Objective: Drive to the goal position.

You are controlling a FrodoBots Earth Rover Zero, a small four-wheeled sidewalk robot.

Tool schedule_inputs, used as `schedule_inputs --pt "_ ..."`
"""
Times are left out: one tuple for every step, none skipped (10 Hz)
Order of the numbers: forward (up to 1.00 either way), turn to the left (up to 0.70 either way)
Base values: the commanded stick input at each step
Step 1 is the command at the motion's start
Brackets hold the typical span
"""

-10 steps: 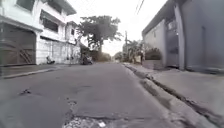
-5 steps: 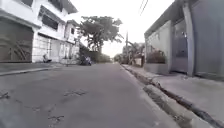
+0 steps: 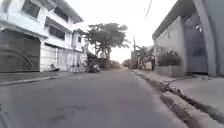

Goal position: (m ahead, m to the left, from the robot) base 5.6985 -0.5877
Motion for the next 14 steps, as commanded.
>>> schedule_inputs --pt "1.0 0.06" --pt "1.0 0.06" --pt "1.0 0.06" --pt "1.0 0.06" --pt "1.0 -0.06" --pt "1.0 -0.34" --pt "1.0 -0.34" --pt "1.0 -0.34" --pt "1.0 -0.34" --pt "1.0 -0.34" --pt "1.0 -0.34" --pt "1.0 -0.34" --pt "1.0 0.06" --pt "1.0 0.06"
